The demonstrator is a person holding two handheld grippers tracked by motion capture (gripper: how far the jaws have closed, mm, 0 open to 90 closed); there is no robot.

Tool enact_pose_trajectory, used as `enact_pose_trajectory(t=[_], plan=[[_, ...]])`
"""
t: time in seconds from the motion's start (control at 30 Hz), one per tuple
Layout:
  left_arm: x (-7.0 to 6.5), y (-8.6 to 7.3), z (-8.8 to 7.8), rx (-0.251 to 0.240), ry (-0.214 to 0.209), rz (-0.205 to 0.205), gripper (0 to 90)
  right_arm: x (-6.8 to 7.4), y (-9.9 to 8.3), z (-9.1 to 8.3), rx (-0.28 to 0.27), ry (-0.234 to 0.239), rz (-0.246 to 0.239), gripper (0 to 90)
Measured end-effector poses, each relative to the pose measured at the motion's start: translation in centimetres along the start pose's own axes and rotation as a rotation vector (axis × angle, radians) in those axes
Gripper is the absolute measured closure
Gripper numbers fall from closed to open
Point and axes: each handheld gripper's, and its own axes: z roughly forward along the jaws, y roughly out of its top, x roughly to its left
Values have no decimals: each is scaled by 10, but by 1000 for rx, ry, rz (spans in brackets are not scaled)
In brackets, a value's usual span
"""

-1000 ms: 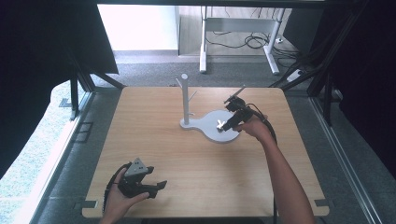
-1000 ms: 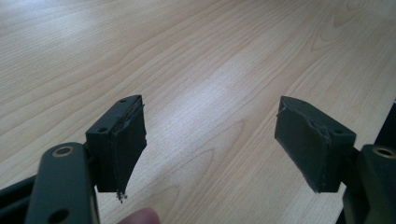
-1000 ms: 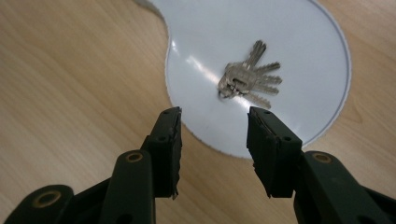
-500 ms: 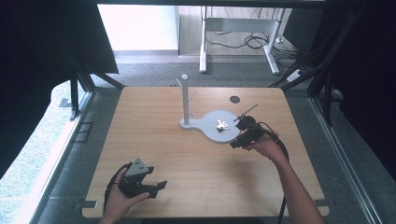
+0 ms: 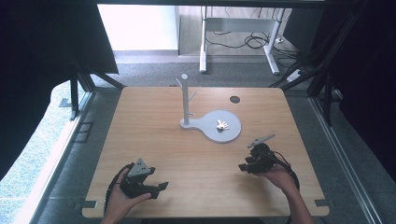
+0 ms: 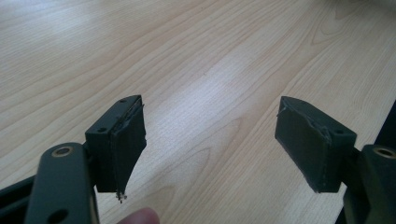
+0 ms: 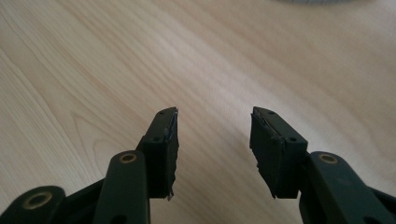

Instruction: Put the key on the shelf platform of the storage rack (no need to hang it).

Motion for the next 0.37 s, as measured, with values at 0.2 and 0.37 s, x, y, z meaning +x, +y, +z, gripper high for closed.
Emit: enact_pose_trajectory(t=[0.2,0.37], plan=[[-2,0,2,4,-1,5,248,-1,-11,5,-7,-11,8,514],[0,0,-1,-4,4,-1,248,4,-16,3,-94,-44,2,475]])
